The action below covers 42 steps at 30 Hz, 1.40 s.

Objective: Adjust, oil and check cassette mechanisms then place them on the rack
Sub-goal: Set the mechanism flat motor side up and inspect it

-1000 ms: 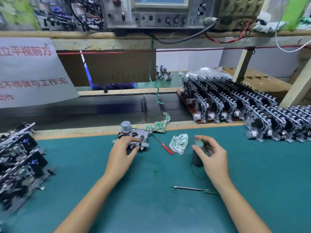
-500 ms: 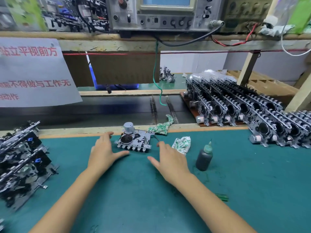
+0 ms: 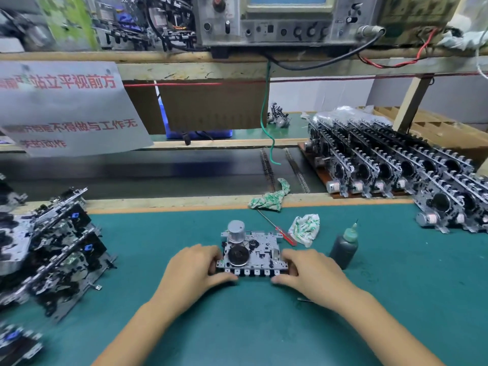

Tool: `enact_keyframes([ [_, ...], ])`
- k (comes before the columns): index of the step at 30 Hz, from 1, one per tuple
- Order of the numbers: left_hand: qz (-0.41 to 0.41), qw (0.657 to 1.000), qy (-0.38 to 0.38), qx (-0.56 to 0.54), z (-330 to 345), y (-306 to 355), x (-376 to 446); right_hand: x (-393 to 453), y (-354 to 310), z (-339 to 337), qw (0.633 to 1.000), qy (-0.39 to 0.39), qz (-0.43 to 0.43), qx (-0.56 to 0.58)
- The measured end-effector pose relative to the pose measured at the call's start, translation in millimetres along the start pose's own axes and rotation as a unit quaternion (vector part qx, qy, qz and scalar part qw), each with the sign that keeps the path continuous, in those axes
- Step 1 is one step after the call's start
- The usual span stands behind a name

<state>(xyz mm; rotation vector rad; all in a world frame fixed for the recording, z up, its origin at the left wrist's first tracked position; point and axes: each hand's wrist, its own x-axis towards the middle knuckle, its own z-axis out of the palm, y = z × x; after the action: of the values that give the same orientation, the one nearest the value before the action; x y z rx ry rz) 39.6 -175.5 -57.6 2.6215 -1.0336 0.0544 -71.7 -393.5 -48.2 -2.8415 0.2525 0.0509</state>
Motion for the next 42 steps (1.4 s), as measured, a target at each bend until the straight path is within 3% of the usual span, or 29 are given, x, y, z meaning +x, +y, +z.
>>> enact_keyframes([
  [2,0.034,0.999,0.010,-0.016,4.4,15.4,-17.2,-24.4,13.9,-1.6,0.999,-0.024,0.001,0.027],
  [5,0.140,0.986,0.092,0.007,11.9,32.2,-31.6,-49.7,29.4,-8.1,0.998,-0.051,-0.007,0.033],
  [8,0.164,0.976,0.141,0.038,14.0,42.0,-33.1,-63.7,35.4,-6.3,0.998,-0.022,-0.020,0.047],
  [10,0.116,0.987,0.111,-0.024,13.5,40.7,-30.8,-66.8,37.8,-0.5,0.997,0.013,-0.022,0.068],
  [12,0.081,0.992,0.033,-0.092,13.2,36.2,-26.9,-66.8,38.5,2.5,0.997,0.023,-0.021,0.074],
  [15,0.099,0.975,-0.084,-0.179,15.0,36.7,-18.5,-66.8,38.9,3.3,0.997,0.024,-0.024,0.075],
  [24,0.094,0.964,-0.050,-0.244,28.7,36.6,-18.6,-64.7,44.0,8.8,0.996,0.033,-0.030,0.073],
  [33,0.088,0.975,-0.004,-0.204,27.9,50.3,-20.2,-65.0,43.8,10.6,0.996,0.033,-0.036,0.073],
  [42,0.108,0.972,-0.026,-0.207,30.1,41.0,-18.8,-65.9,42.6,8.5,0.995,0.033,-0.031,0.085],
])
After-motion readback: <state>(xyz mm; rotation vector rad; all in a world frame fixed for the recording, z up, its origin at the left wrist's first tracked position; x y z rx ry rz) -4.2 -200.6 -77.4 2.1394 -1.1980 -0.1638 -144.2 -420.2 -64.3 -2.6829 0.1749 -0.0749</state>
